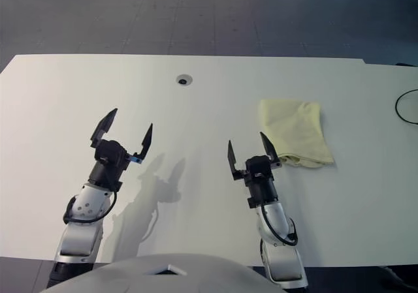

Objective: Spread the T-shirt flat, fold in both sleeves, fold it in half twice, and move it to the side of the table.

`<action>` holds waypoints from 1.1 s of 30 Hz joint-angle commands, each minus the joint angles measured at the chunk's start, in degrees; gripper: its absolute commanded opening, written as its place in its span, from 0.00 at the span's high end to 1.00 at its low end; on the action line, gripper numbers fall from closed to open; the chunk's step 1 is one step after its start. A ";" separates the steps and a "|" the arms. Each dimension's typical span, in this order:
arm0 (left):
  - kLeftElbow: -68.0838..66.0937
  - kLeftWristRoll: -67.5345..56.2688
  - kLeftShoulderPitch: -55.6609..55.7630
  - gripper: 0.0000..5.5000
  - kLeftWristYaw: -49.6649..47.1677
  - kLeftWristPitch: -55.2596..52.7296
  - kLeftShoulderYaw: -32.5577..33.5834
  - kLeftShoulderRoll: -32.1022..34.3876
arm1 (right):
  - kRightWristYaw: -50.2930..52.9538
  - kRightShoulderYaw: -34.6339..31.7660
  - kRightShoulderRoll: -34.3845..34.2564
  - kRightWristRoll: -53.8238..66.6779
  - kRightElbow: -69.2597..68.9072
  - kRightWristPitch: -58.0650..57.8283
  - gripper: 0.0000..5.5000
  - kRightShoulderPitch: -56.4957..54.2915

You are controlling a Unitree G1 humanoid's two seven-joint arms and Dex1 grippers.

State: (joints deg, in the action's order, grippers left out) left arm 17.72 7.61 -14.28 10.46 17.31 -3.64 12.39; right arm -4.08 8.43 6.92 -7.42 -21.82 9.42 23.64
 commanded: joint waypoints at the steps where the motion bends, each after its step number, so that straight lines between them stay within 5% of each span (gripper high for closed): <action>1: -0.28 0.19 -0.03 0.05 0.18 -0.23 -0.15 0.39 | -0.01 -0.23 -0.16 0.20 -0.32 -0.70 0.09 0.16; 4: -0.32 0.17 0.02 0.02 0.21 -0.24 -0.19 0.41 | -0.09 -0.21 -0.17 0.39 -0.36 -0.73 0.02 0.23; 15: -0.71 0.12 0.53 0.02 0.33 -0.28 -0.47 0.38 | -0.03 -0.56 -0.40 0.72 -0.42 -1.26 0.02 0.10; 33: -0.82 0.10 0.72 0.55 0.46 0.21 -0.96 0.32 | 0.02 -1.36 -0.83 1.03 -0.52 -1.01 0.53 0.10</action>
State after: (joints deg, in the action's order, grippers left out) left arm 17.00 7.62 -13.87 10.71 17.35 -4.34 12.39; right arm -4.10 7.52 6.31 -7.07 -21.93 8.87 23.74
